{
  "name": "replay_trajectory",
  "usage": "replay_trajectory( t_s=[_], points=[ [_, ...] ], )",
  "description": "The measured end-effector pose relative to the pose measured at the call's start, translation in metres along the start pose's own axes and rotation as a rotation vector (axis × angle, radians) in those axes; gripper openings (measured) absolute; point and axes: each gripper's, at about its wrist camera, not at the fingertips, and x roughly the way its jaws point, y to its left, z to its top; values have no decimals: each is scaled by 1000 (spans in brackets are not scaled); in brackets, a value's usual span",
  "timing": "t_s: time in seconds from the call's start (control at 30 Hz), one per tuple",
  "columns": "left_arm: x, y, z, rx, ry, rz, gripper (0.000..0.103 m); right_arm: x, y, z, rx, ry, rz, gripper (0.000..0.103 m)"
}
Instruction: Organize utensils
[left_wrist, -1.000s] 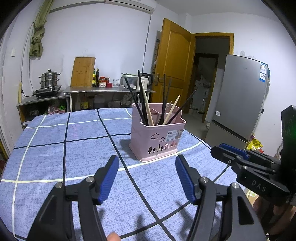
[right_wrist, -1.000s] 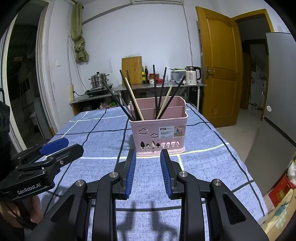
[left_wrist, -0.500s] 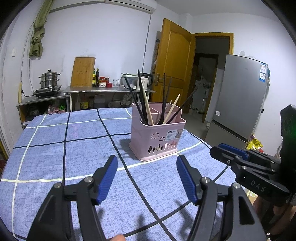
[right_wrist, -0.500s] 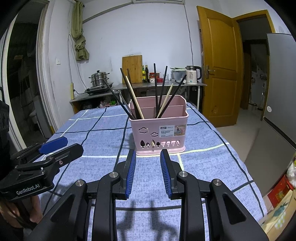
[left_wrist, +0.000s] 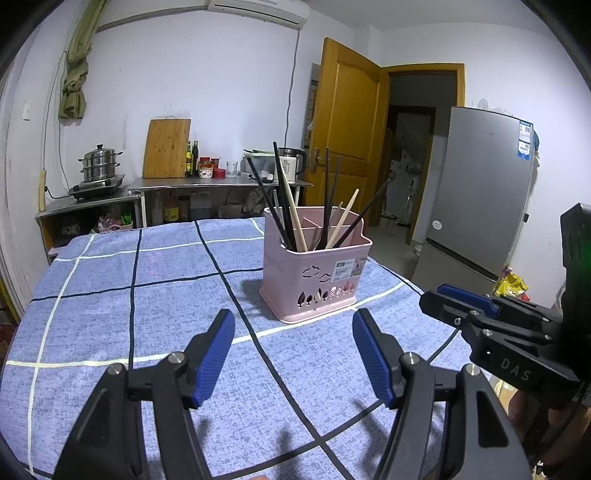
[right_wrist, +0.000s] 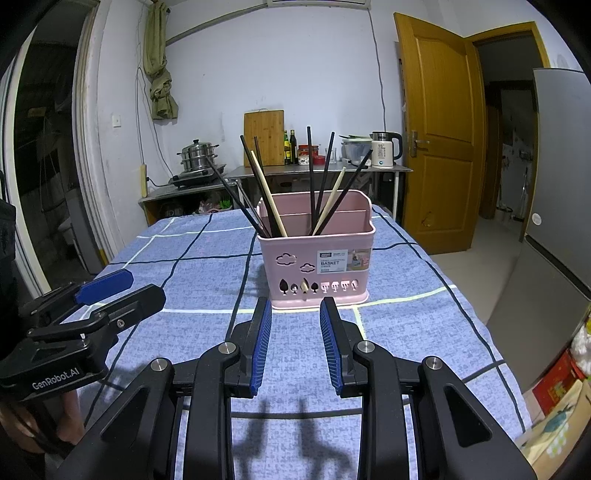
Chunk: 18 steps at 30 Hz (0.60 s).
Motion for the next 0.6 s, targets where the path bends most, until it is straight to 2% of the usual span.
replay_trajectory(
  t_s=[0.6],
  points=[
    [-1, -3, -1, 7, -5, 1, 69, 0, -4, -1, -6, 1, -7, 28]
  ],
)
